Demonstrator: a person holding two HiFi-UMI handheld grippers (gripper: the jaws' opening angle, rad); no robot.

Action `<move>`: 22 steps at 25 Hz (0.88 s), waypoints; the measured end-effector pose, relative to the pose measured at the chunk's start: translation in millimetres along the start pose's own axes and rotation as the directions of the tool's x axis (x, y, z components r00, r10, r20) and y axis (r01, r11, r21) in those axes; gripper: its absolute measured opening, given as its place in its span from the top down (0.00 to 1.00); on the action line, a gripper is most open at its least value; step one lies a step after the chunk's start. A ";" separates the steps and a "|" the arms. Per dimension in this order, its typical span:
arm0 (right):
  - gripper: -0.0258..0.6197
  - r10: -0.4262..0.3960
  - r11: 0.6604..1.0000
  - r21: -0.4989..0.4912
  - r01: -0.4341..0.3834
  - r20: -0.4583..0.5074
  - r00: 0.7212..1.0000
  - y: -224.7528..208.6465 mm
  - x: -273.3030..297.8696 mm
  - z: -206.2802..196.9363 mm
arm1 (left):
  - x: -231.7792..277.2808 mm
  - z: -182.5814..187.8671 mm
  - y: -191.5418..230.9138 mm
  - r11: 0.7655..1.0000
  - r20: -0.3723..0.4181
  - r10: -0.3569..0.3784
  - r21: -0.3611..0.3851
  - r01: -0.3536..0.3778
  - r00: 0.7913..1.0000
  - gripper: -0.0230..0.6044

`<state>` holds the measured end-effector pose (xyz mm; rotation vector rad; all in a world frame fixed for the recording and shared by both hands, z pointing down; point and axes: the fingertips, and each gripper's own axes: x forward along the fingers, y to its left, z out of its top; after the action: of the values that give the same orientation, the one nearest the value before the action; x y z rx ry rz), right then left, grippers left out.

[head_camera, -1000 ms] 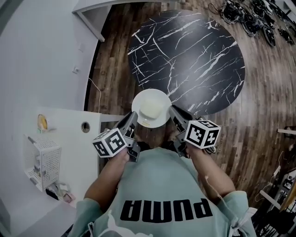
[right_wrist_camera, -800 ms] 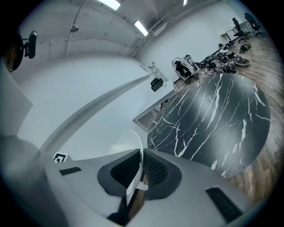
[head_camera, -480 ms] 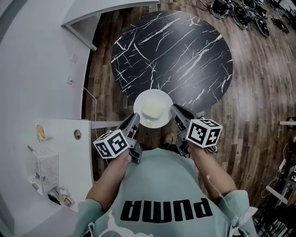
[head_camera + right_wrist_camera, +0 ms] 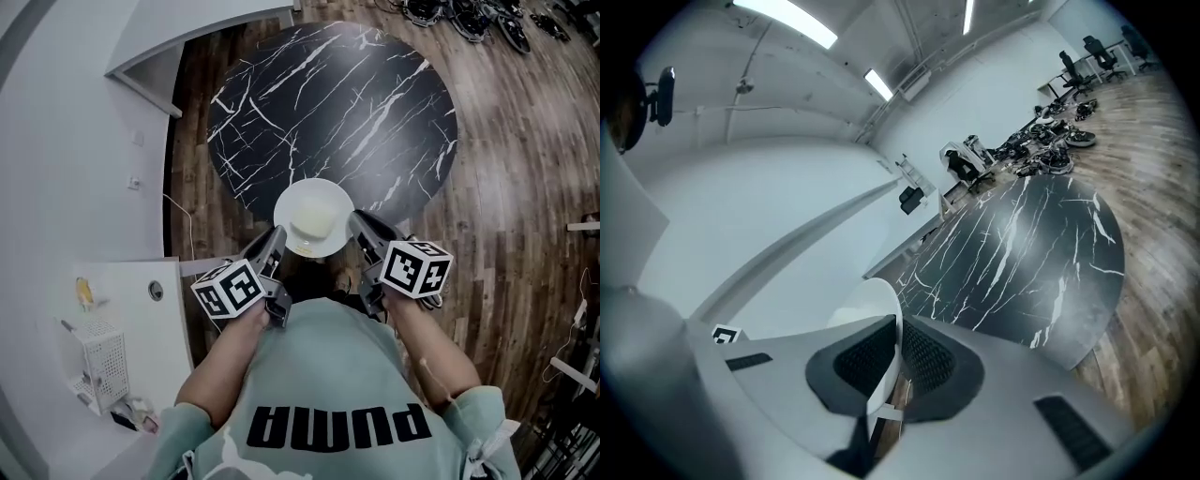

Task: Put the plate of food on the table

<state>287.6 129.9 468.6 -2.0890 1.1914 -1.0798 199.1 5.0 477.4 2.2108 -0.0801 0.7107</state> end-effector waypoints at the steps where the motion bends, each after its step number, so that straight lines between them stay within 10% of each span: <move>1: 0.91 -0.010 1.000 0.005 0.010 0.004 1.000 -2.6 1.1 0.9 | 4.0 2.0 -0.1 1.000 -0.006 -0.007 0.002 0.007 1.000 0.90; 22: 0.91 -0.215 0.973 0.098 0.209 0.060 0.975 -70.2 35.1 52.7 | 116.7 39.2 0.8 0.993 -0.206 -0.095 0.054 0.108 0.974 0.90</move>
<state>375.1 135.8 504.0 -2.2007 0.8830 -1.1217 315.2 -3.9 517.5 2.1731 0.1602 0.8874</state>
